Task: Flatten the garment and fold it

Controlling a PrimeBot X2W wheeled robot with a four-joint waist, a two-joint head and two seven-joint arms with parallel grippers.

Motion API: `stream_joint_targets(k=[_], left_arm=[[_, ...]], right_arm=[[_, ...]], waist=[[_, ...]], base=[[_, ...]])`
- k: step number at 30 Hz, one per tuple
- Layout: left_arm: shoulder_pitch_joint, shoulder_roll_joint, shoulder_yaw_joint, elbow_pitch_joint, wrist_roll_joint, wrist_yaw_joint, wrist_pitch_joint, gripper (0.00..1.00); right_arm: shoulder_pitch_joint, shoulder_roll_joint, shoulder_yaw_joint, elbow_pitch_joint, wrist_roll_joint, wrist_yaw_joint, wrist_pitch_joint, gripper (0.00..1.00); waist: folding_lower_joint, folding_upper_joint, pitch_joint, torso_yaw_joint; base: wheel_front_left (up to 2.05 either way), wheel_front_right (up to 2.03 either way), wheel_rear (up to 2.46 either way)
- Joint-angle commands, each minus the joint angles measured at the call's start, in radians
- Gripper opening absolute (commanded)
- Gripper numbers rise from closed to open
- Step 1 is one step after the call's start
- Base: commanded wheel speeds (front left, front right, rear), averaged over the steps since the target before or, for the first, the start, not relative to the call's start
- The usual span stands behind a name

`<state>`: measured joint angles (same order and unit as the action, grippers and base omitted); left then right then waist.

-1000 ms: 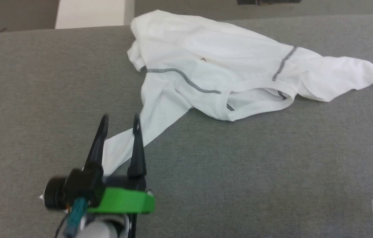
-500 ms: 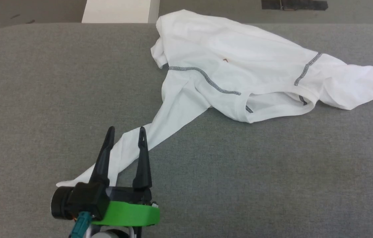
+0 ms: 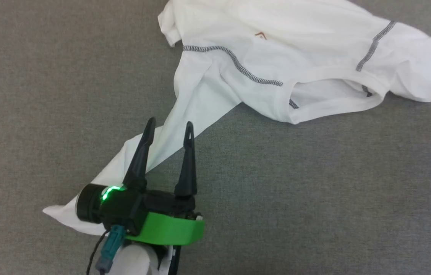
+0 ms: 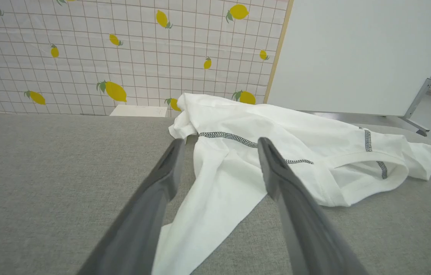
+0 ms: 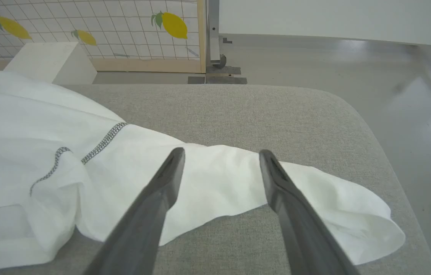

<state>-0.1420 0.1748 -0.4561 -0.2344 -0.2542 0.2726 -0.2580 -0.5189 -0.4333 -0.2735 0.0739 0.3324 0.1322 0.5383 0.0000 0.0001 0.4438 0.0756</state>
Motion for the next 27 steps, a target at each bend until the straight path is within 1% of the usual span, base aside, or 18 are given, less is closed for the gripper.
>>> stream_joint_targets(k=[1, 6, 10, 13, 14, 15, 20, 22, 27], left_arm=[[-0.022, -0.013, -0.001, 0.005, 0.018, -0.011, -0.004, 1.0], [-0.036, -0.037, -0.005, 0.022, 0.034, -0.033, -0.004, 1.0], [-0.036, -0.048, -0.001, 0.022, 0.046, -0.041, -0.004, 1.0], [-0.033, -0.054, 0.004, 0.018, 0.053, -0.046, -0.004, 1.0], [-0.032, -0.056, 0.006, 0.018, 0.055, -0.047, -0.004, 1.0], [-0.031, -0.058, 0.008, 0.017, 0.056, -0.048, -0.004, 1.0], [-0.018, -0.069, 0.017, 0.021, 0.059, -0.055, -0.004, 1.0], [-0.014, -0.073, 0.02, 0.02, 0.061, -0.059, -0.004, 1.0], [-0.006, -0.08, 0.025, 0.016, 0.066, -0.069, -0.004, 1.0]], right_arm=[[-0.032, -0.015, -0.007, 0.029, -0.016, -0.002, 0.017, 1.0], [-0.07, -0.04, -0.026, 0.161, -0.075, -0.002, 0.078, 1.0], [-0.089, -0.03, -0.053, 0.243, -0.097, -0.002, 0.135, 1.0], [-0.098, -0.02, -0.061, 0.274, -0.106, -0.002, 0.158, 1.0], [-0.102, -0.02, -0.068, 0.277, -0.112, -0.002, 0.155, 0.59], [-0.106, -0.022, -0.076, 0.279, -0.122, -0.002, 0.148, 0.0], [-0.135, -0.036, -0.117, 0.266, -0.142, -0.002, 0.105, 0.0], [-0.148, -0.059, -0.142, 0.253, -0.153, -0.002, 0.075, 0.0], [-0.175, -0.148, -0.217, 0.248, -0.233, -0.002, -0.018, 0.0]], waist=[[0.0, -0.0001, 0.054, 0.021], [0.0, -0.0001, 0.079, 0.059], [0.0, -0.0001, 0.095, 0.083], [0.0, -0.0001, 0.099, 0.093], [0.0, -0.0001, 0.099, 0.094], [0.0, -0.0001, 0.097, 0.096], [0.0, -0.0001, 0.073, 0.095], [0.0, -0.0001, 0.064, 0.096], [0.0, -0.0001, 0.055, 0.104]], base=[[0.0, 0.0, 0.0], [0.0, 0.0, 0.0], [0.0, 0.0, 0.0], [0.0, 0.0, 0.0], [0.0, 0.0, 0.0], [0.0, 0.0, 0.0], [0.0, 0.0, 0.0], [0.0, 0.0, 0.0], [0.0, 0.0, 0.0]])
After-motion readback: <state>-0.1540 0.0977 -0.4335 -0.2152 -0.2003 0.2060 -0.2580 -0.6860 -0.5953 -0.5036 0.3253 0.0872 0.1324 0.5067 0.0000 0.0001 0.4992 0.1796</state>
